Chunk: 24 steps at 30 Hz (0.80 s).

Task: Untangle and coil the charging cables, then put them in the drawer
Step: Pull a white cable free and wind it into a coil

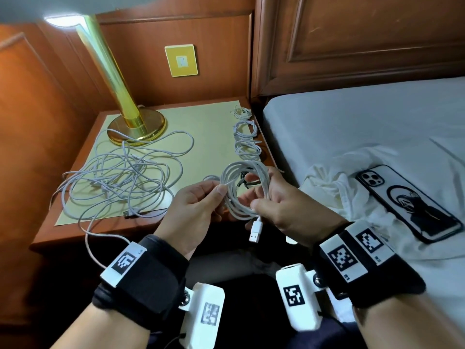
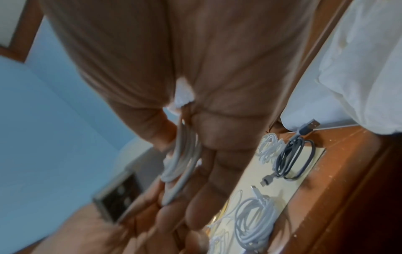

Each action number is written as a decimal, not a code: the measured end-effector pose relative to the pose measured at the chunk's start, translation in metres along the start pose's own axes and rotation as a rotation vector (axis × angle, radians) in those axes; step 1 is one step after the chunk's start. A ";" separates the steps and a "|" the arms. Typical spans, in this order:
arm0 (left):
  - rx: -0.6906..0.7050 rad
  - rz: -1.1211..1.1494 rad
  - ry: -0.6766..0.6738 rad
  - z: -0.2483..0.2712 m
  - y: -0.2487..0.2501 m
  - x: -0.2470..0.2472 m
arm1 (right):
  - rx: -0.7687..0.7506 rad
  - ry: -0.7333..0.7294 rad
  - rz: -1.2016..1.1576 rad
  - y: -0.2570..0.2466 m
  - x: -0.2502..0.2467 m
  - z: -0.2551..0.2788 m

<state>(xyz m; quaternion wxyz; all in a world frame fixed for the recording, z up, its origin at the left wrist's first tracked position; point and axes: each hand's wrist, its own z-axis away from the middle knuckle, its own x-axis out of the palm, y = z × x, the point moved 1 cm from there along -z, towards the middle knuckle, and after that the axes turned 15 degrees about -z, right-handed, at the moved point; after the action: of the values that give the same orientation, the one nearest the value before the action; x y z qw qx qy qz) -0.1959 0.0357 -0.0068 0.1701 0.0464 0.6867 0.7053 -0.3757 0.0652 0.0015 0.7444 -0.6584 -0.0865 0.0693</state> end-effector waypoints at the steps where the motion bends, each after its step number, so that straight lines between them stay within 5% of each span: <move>1: -0.022 0.068 -0.024 0.000 -0.002 -0.001 | 0.007 -0.027 -0.005 -0.001 -0.001 0.002; 5: -0.068 0.211 -0.103 0.000 -0.002 0.003 | -0.029 -0.047 -0.065 -0.005 -0.006 0.007; 10: 0.006 -0.108 -0.044 -0.004 -0.004 0.003 | -0.066 0.056 -0.012 0.002 -0.008 0.000; 17: 0.070 -0.169 0.065 0.000 0.005 0.001 | -0.046 0.096 0.085 0.008 0.004 -0.003; 24: -0.097 0.085 0.143 -0.003 0.004 -0.003 | -0.049 0.255 0.004 0.011 0.009 -0.008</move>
<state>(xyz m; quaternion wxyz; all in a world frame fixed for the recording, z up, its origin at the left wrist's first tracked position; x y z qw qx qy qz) -0.1951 0.0319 -0.0030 0.0924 0.0167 0.6596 0.7457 -0.3648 0.0609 -0.0099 0.7330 -0.6799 0.0084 -0.0157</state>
